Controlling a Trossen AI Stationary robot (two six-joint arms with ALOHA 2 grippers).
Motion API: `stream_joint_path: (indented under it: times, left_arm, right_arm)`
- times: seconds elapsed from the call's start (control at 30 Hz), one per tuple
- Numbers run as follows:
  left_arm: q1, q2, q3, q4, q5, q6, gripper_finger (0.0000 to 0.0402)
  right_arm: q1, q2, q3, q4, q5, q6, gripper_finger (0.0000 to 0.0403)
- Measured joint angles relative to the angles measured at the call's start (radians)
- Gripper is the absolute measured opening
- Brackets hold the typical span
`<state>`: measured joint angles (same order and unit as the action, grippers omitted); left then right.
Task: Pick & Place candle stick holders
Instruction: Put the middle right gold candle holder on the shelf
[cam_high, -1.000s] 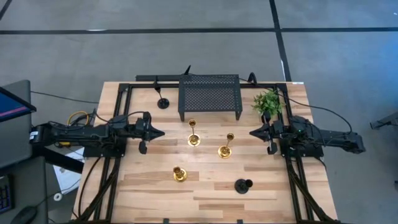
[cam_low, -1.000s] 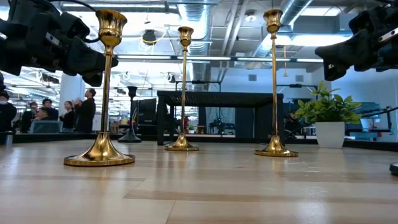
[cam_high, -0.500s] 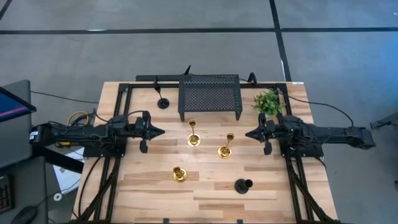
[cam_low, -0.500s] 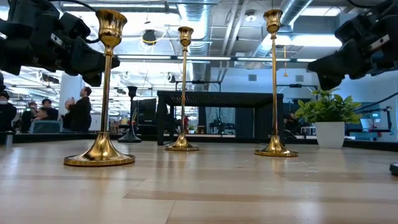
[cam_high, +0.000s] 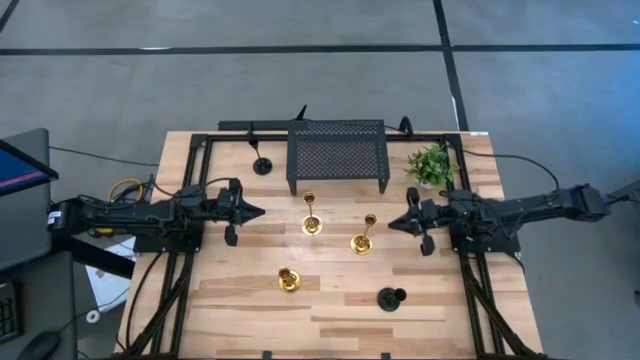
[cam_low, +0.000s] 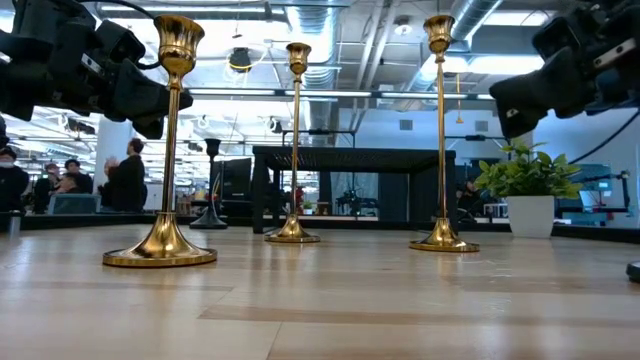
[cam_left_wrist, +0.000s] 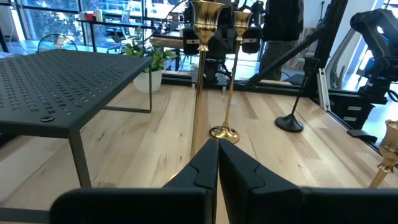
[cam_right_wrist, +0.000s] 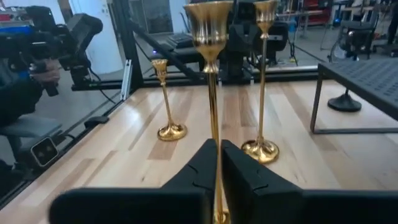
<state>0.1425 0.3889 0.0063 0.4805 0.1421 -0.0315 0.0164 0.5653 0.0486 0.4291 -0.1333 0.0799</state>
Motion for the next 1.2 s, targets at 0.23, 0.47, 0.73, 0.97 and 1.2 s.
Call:
stream_joint_path:
  times: [0.23,0.47,0.73,0.97,1.2]
  left_arm:
    - [0.000,0.000,0.000,0.000,0.000,-0.003,0.0012]
    - [0.000,0.000,0.000,0.000,0.000,-0.003,0.0012]
    - [0.000,0.000,0.000,0.000,0.000,-0.003,0.0012]
    - [0.000,0.000,0.000,0.000,0.000,-0.003,0.0012]
    - [0.000,0.000,0.000,0.000,0.001,-0.003,0.0012]
  right_arm:
    - [0.011,0.115,0.001,0.115,0.086,0.030,0.0103]
    - [0.017,0.207,0.001,0.211,0.092,0.086,0.0164]
    - [0.049,0.350,0.034,0.301,0.092,0.089,0.0170]
    - [0.049,0.484,0.138,0.303,0.096,0.070,0.0159]
    - [0.049,0.570,0.183,0.302,0.080,0.070,0.0151]
